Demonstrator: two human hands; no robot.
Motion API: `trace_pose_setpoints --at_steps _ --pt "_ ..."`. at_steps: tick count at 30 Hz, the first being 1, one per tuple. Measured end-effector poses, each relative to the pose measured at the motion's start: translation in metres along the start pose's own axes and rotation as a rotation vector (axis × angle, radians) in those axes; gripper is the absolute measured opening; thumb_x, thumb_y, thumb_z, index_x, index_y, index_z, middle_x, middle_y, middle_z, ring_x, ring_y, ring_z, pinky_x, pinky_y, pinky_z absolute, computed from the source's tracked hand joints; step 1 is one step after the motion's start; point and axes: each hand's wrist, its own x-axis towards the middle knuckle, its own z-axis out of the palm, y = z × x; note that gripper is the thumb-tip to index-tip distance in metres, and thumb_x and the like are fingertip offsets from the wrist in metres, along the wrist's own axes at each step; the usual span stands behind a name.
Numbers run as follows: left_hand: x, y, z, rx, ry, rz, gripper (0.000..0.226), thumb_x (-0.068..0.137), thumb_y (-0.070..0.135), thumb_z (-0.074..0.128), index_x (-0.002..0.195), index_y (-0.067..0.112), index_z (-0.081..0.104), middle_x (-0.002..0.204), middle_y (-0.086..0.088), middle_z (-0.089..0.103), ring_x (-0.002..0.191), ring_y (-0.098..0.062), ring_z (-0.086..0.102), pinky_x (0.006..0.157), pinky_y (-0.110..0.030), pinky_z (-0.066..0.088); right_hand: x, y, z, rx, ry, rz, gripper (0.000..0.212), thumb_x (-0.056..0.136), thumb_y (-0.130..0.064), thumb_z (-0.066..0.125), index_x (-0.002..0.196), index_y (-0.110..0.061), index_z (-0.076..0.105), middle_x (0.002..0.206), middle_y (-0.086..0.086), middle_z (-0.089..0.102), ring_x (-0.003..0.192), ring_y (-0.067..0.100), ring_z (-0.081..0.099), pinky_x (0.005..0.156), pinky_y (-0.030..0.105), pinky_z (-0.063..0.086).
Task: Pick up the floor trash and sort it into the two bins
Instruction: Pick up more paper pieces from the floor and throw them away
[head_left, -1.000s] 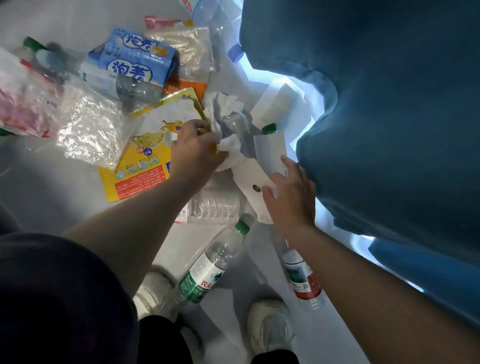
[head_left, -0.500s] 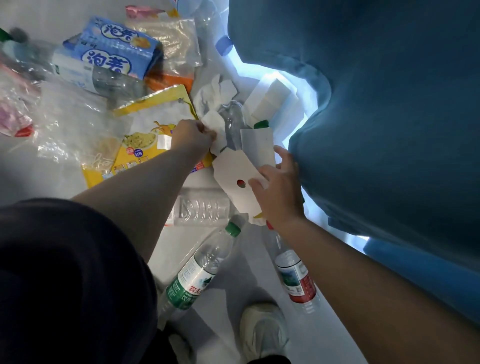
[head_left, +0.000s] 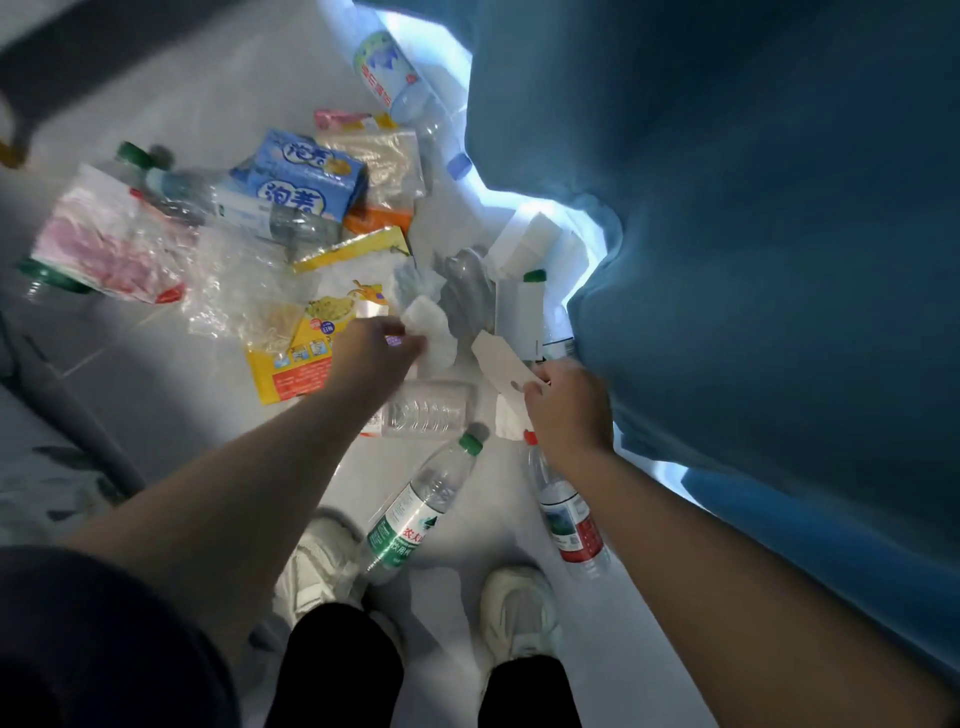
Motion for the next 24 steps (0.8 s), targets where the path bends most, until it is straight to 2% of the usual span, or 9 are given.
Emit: trace_pose_setpoints --at_steps 4,6,8,12,14,15,19,21,24 --pt "-0.059 0.021 -0.032 0.068 -0.029 0.005 0.012 0.084 0.015 0.067 0.091 0.006 0.072 0.065 -0.005 0.061 0.054 -0.016 0.051 0.052 -0.023 0.035 -0.031 -0.018 -0.044 -0.093 -0.038 -0.006 0.015 0.088 -0.014 0.054 0.081 -0.005 0.064 0.092 0.011 0.068 0.076 0.029 0.061 0.067 0.043 0.056" --pt "-0.091 0.035 -0.049 0.125 -0.028 0.033 0.015 0.084 0.016 0.067 0.093 0.007 0.073 0.073 -0.004 0.063 0.065 -0.019 0.055 0.059 -0.023 0.035 -0.051 -0.027 -0.069 -0.109 -0.05 -0.013 0.017 0.087 -0.013 0.053 0.072 -0.008 0.06 0.09 0.011 0.068 0.072 0.028 0.06 0.06 0.038 0.054" --pt "-0.125 0.05 -0.069 0.191 -0.029 0.075 0.016 0.085 0.018 0.066 0.096 0.009 0.073 0.087 -0.006 0.068 0.076 -0.021 0.058 0.066 -0.025 0.037 -0.073 -0.038 -0.099 -0.12 -0.064 -0.013 0.024 0.084 -0.012 0.051 0.06 -0.013 0.05 0.083 0.01 0.064 0.068 0.027 0.053 0.05 0.027 0.04" --pt "-0.198 0.084 -0.109 0.295 0.01 0.098 0.021 0.085 0.025 0.067 0.103 0.016 0.072 0.105 -0.004 0.069 0.084 -0.025 0.06 0.073 -0.029 0.044 -0.127 -0.057 -0.16 -0.04 -0.074 -0.013 0.015 0.082 -0.011 0.054 0.084 -0.005 0.068 0.097 0.014 0.061 0.088 0.033 0.054 0.068 0.034 0.039" --pt "-0.235 0.099 -0.126 0.314 0.025 0.106 0.023 0.085 0.027 0.067 0.105 0.016 0.071 0.106 -0.005 0.069 0.09 -0.028 0.062 0.075 -0.03 0.045 -0.158 -0.063 -0.188 0.026 -0.074 -0.004 0.01 0.081 -0.011 0.055 0.079 -0.008 0.064 0.096 0.015 0.06 0.086 0.031 0.051 0.067 0.032 0.034" --pt "-0.254 0.105 -0.134 0.324 0.023 0.117 0.024 0.085 0.027 0.067 0.106 0.016 0.071 0.105 -0.006 0.069 0.089 -0.028 0.062 0.074 -0.031 0.046 -0.175 -0.066 -0.201 0.06 -0.075 0.002 0.009 0.081 -0.011 0.055 0.073 -0.013 0.058 0.093 0.014 0.059 0.081 0.027 0.048 0.066 0.03 0.032" --pt "-0.323 0.118 -0.156 0.348 0.001 0.159 0.022 0.083 0.03 0.068 0.101 0.017 0.072 0.105 -0.004 0.069 0.082 -0.024 0.062 0.073 -0.031 0.05 -0.243 -0.072 -0.246 0.192 -0.052 0.035 0.038 0.081 -0.009 0.056 0.056 -0.026 0.033 0.069 -0.003 0.045 0.07 0.02 0.037 0.052 0.029 0.025" --pt "-0.353 0.121 -0.161 0.339 -0.021 0.17 0.022 0.083 0.031 0.069 0.101 0.017 0.071 0.107 -0.002 0.069 0.079 -0.022 0.062 0.072 -0.029 0.049 -0.275 -0.067 -0.261 0.269 -0.033 0.082 0.036 0.081 -0.009 0.055 0.055 -0.021 0.035 0.056 -0.006 0.038 0.062 0.02 0.034 0.051 0.028 0.027" --pt "-0.394 0.126 -0.165 0.366 -0.05 0.223 0.021 0.084 0.03 0.069 0.099 0.016 0.071 0.106 -0.002 0.068 0.075 -0.017 0.058 0.068 -0.025 0.042 -0.322 -0.052 -0.277 0.38 0.026 0.137 0.029 0.082 -0.011 0.056 0.059 -0.011 0.038 0.054 -0.001 0.035 0.056 0.018 0.029 0.048 0.026 0.024"
